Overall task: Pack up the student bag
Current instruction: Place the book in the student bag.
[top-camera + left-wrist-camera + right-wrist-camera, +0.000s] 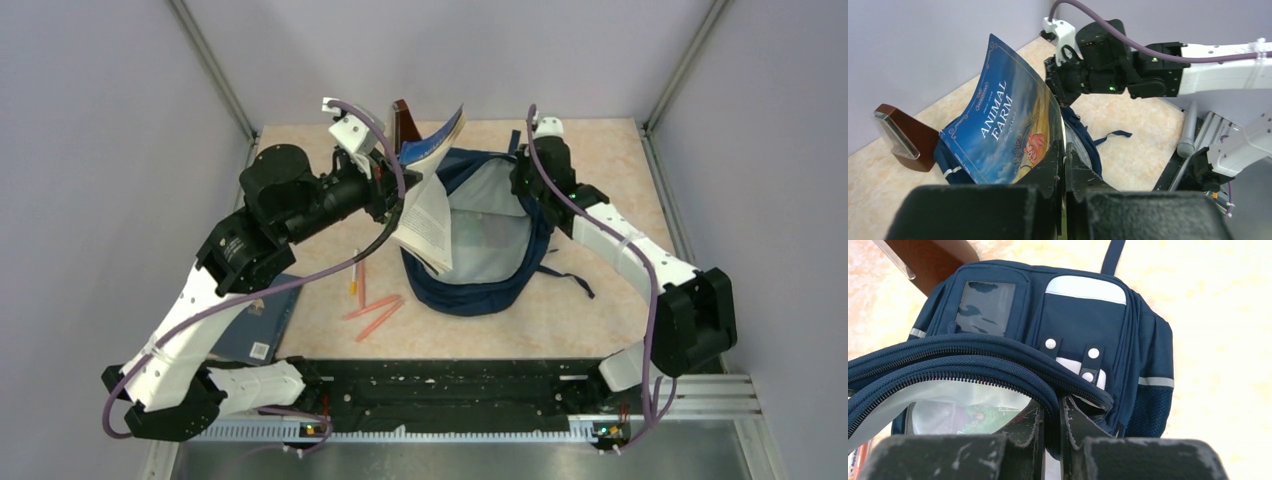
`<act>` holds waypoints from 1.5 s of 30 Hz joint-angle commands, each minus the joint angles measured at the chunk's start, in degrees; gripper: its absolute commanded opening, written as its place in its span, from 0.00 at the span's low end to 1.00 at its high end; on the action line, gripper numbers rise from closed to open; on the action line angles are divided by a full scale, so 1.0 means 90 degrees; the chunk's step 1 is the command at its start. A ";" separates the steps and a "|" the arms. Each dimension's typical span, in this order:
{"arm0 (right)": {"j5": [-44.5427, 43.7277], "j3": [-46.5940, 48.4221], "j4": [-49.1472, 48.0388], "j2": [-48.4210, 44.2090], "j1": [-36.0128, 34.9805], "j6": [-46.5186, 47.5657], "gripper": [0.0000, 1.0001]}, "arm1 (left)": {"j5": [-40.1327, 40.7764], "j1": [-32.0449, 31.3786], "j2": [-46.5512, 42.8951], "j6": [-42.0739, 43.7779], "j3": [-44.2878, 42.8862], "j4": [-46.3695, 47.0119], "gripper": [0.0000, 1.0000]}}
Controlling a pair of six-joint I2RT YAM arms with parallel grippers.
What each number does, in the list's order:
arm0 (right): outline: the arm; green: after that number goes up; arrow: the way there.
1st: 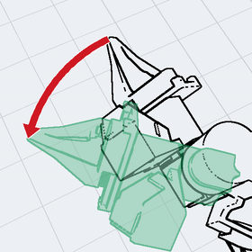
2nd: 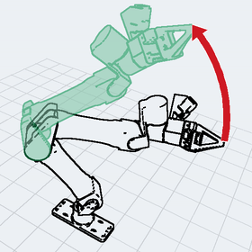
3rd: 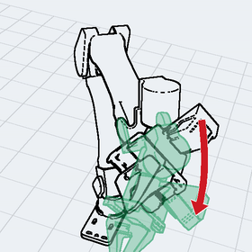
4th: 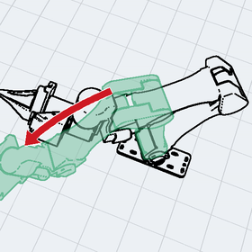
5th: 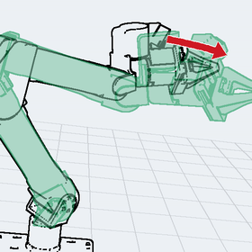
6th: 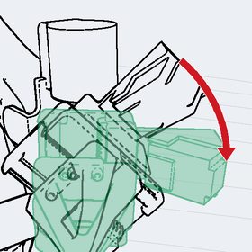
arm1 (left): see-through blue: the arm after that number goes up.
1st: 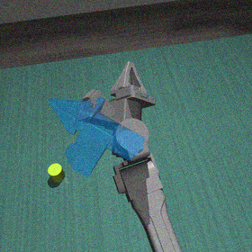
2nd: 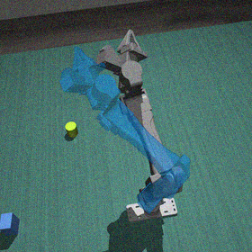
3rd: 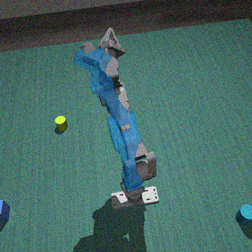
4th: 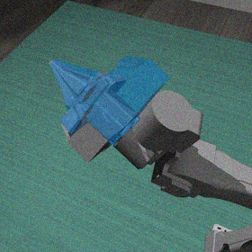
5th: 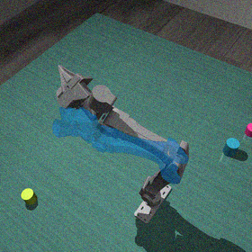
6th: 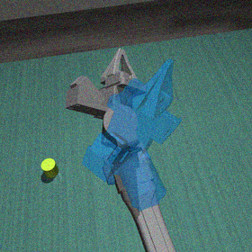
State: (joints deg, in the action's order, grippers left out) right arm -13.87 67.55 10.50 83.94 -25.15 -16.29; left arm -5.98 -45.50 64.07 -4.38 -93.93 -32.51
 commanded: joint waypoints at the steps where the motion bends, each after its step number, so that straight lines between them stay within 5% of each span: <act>1: -0.0095 0.0441 -0.0045 0.0286 0.0163 -0.0041 0.00 | -0.0582 -0.0033 -0.0049 -0.0166 -0.0335 0.1007 0.00; 15: 0.0212 0.0367 -0.0139 0.0346 0.0362 -0.0144 0.00 | -0.0651 -0.0033 -0.0162 -0.0274 -0.0103 0.1235 0.00; 26: 0.0147 0.0363 -0.0027 -0.0016 0.0370 -0.0048 0.00 | -0.1651 -0.0035 0.0157 -0.0939 0.1881 0.3135 0.00; 34: 0.0122 0.0260 -0.0035 -0.0198 0.0382 -0.0027 0.00 | -0.0697 -0.0034 0.0275 -0.0245 0.3848 0.4180 0.00; 39: 0.0119 0.0208 -0.0013 -0.0376 0.0379 0.0046 0.00 | -0.0319 -0.0039 0.0586 0.0089 0.4252 0.4139 0.00; 45: 0.0151 0.0092 -0.0022 -0.0663 0.0382 0.0085 0.00 | -0.1046 -0.0034 0.0961 0.0060 0.4751 0.4049 0.00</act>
State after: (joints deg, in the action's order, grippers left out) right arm -10.37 68.29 12.91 82.48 -22.35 -15.55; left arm -12.64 -45.82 71.22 -4.89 -52.84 -0.84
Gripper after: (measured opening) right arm 0.063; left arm 0.013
